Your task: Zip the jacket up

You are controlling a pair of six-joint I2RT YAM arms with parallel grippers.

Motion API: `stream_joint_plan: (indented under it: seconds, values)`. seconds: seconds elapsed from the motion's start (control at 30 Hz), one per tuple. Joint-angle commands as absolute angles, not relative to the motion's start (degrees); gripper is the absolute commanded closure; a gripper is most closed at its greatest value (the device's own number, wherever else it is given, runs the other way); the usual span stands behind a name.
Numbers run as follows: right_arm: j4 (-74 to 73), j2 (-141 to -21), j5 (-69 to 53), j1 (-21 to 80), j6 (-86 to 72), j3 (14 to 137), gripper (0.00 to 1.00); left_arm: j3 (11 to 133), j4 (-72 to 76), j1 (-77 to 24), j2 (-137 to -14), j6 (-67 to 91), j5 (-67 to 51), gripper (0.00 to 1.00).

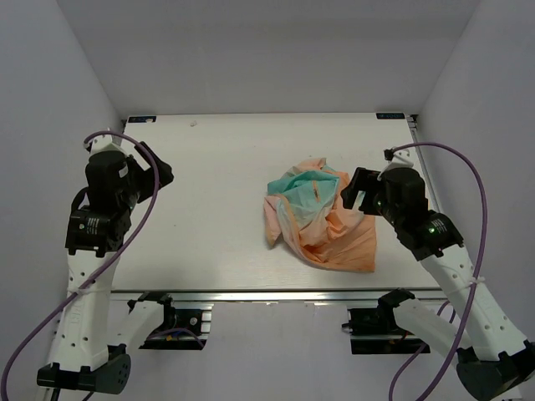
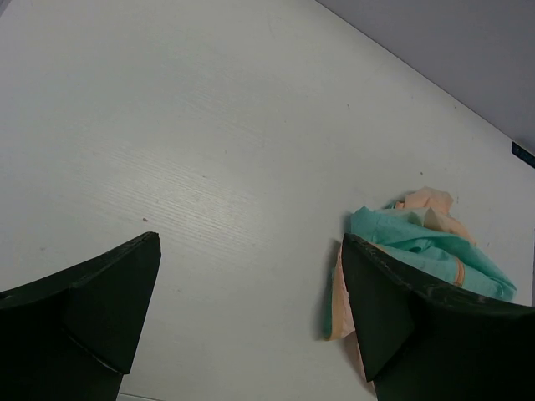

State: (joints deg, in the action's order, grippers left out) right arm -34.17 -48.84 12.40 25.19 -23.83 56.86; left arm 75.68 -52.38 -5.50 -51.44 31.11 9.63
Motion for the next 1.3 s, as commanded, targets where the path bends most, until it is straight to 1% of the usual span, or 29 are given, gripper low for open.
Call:
stream_joint_plan:
  seconds: [0.0, 0.13, 0.27, 0.33, 0.43, 0.5, 0.57, 0.6, 0.7, 0.73, 0.8, 0.83, 0.87, 0.9, 0.93, 0.97, 1.0, 1.07, 1.1, 1.2, 1.23, 1.27]
  values:
    - [-31.56, -46.5, 11.51, 25.05, -22.15, 56.25, 0.11, 75.5, -52.65, -5.62, -52.12, 31.38, 9.41, 0.02]
    - [-31.64, -47.63, 11.42, 25.05, -20.04, 55.02, 0.11, 75.06, -52.29, -5.62, -52.91, 31.38, 9.14, 0.02]
    - [-33.66, -54.04, 9.06, 25.05, -18.19, 56.6, 0.11, 74.79, -52.82, -5.62, -53.35, 31.11, 10.1, 0.02]
    - [-31.57, -56.24, 8.18, 25.05, -17.76, 56.69, 0.11, 74.45, -52.82, -5.62, -53.44, 31.11, 10.2, 0.02]
    - [-29.01, -62.3, 8.53, 25.05, -19.06, 57.91, 0.11, 73.31, -52.3, -5.62, -53.26, 30.68, 9.32, 0.02]
    - [-26.56, -69.31, 8.62, 25.05, -20.3, 58.79, 0.11, 72.69, -51.51, -5.54, -53.17, 30.41, 9.14, 0.02]
    - [-24.36, -73.28, 8.88, 25.05, -20.83, 59.58, 0.11, 72.77, -51.07, -5.62, -53.52, 30.32, 8.53, 0.02]
    - [-24.78, -77.56, 8.53, 25.05, -20.92, 60.37, 0.11, 72.86, -50.89, -5.54, -53.79, 30.15, 8.09, 0.02]
    - [-23.22, -84.87, 6.34, 25.05, -21.09, 61.79, 0.11, 72.51, -50.1, -5.62, -54.14, 29.88, 6.59, 0.02]
    - [-22.42, -86.38, 5.98, 25.05, -21.35, 61.61, 0.12, 71.9, -49.75, -5.62, -54.14, 29.88, 6.59, 0.02]
    - [-21.1, -91.2, 3.62, 25.05, -20.83, 63.0, 0.28, 71.54, -49.57, -5.62, -54.14, 29.88, 7.03, 0.02]
    - [-20.57, -92.45, 0.65, 25.14, -20.31, 63.89, 0.47, 71.46, -49.4, -5.62, -54.05, 29.97, 7.12, 0.02]
    - [-19.96, -93.68, -3.13, 25.31, -19.52, 64.94, 0.57, 71.37, -49.31, -5.54, -54.05, 29.88, 7.03, 0.02]
    - [-19.34, -95.52, -6.47, 25.66, -19.25, 68.34, 0.64, 71.37, -49.13, -5.62, -54.05, 29.88, 6.77, 0.02]
    - [-16.9, -96.15, -12.33, 26.19, -18.99, 70.29, 0.81, 71.45, -48.78, -5.54, -54.05, 29.88, 6.51, 0.02]
    - [-15.83, -96.76, -14.39, 26.97, -18.29, 72.57, 0.9, 71.46, -48.52, -5.54, -53.97, 29.62, 6.24, 0.02]
    - [-15.91, -98.33, -15.89, 29.59, -17.85, 79.65, 1.0, 71.54, -48.25, -5.54, -53.88, 29.71, 5.89, 0.02]
    - [-18.09, -100.45, -15.99, 32.68, -16.1, 88.98, 1.0, 71.89, -47.99, -5.62, -53.79, 29.71, 5.71, 0.02]
    - [-19.32, -103.5, -18.26, 35.13, -16.0, 100.43, 1.0, 72.16, -47.9, -5.54, -53.7, 29.79, 5.54, 0.02]
    - [-21.8, -110.11, -26.33, 36.82, -19.76, 118.59, 1.0, 72.95, -47.64, -5.54, -53.7, 30.14, 5.19, 0.02]
    - [-21.1, -111.17, -27.67, 36.83, -21.34, 128.05, 1.0, 73.3, -47.9, -5.54, -53.7, 30.23, 5.01, 0.02]
    - [-18.48, -111.79, -28.21, 36.83, -22.4, 131.36, 1.0, 73.56, -48.07, -5.45, -53.88, 30.32, 5.01, 0.02]
